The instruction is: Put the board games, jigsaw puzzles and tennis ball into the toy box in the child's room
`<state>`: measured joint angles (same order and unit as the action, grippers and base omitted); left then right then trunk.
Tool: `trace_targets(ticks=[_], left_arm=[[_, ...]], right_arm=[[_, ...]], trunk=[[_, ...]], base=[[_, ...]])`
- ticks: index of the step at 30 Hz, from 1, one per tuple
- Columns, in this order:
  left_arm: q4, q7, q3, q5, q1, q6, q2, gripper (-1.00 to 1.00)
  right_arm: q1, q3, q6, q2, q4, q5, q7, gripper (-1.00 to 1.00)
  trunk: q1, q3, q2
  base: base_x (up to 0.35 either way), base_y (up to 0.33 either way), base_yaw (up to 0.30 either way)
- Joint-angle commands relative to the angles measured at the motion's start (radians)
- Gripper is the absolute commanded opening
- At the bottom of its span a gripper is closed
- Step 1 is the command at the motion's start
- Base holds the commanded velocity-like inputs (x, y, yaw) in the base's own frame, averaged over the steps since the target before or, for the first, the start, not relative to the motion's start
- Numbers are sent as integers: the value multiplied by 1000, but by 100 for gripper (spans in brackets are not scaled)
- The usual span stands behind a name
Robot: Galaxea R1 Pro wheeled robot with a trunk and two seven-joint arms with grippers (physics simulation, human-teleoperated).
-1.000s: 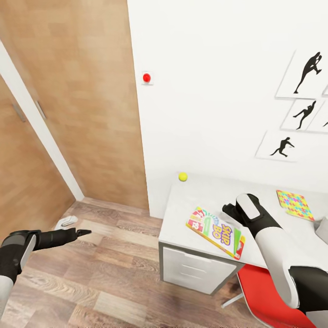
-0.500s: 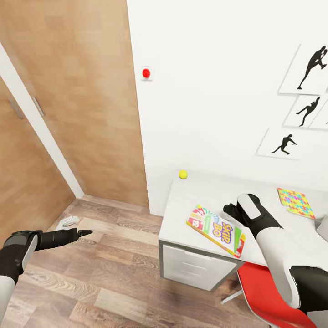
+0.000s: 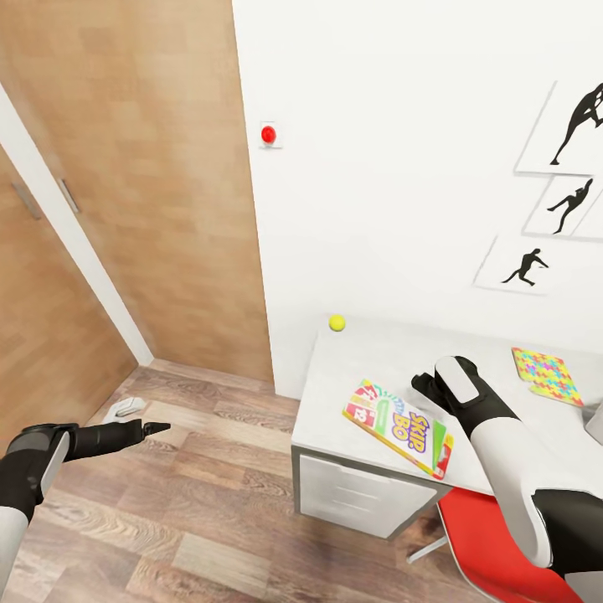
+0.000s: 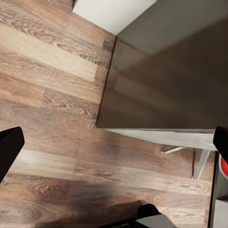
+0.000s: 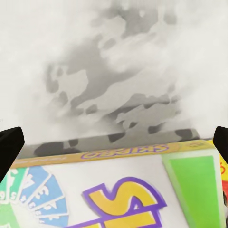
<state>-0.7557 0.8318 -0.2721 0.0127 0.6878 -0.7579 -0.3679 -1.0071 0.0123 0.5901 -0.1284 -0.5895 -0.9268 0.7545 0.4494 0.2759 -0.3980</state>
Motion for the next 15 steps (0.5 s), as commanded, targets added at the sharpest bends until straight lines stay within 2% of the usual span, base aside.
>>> trace_targets(ticks=[1, 15], left_arm=[[-1, 4, -3, 1, 1, -8, 1, 100], [-1, 4, -3, 1, 1, -6, 1, 100]], right_arm=[[-1, 1, 4, 0, -2, -5, 6, 100], [-1, 2, 4, -1, 0, -6, 6, 100]], trunk=[[1, 2, -2], [1, 4, -2]], base=[[14, 0, 0], [31, 0, 0]])
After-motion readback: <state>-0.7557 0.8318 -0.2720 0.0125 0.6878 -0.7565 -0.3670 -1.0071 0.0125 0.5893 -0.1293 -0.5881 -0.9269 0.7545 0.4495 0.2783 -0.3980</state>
